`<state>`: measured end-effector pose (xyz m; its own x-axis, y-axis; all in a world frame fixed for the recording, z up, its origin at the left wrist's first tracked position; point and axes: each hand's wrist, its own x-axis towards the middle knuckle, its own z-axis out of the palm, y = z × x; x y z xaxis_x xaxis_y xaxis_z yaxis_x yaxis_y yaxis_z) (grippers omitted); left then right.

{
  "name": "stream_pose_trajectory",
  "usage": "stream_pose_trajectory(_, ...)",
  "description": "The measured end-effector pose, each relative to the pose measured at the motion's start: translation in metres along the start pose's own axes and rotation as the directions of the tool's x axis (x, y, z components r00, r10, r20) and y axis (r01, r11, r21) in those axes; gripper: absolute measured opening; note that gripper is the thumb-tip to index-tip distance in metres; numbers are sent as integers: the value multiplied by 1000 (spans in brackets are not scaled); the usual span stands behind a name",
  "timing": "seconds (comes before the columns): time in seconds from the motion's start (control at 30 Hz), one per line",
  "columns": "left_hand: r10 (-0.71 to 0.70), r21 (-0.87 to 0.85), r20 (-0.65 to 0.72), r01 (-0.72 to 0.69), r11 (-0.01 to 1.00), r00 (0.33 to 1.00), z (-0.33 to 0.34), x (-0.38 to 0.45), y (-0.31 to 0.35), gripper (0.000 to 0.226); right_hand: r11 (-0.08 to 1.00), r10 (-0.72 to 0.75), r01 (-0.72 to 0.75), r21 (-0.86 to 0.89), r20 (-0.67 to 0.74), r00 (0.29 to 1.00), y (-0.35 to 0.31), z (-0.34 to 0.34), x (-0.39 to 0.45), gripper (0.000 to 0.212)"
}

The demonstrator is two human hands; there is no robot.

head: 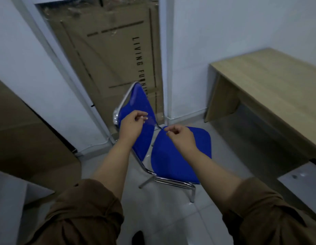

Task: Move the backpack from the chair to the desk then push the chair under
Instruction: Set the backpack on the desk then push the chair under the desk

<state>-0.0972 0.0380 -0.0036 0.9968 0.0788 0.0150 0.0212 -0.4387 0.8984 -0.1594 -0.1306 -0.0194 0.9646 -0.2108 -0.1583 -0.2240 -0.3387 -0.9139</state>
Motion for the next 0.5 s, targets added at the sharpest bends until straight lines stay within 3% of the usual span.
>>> stream_pose_trajectory(0.23, 82, 267, -38, -69, 961, 996, -83, 66, -68, 36, 1000, -16, 17, -11, 75, 997, -40, 128, 45, 32)
stream_pose_trajectory(0.4, 127, 209, 270, -187, 960, 955, -105, 108, -89, 39, 997, -25, 32, -74, 94, 995, -57, 185, 79, 60)
stream_pose_trajectory(0.5, 140, 256, 348, -238, 937, 927, -106, 131, -95, 40, 985, -21, 37, -167, 91, 996, -58, 211, 102, 66)
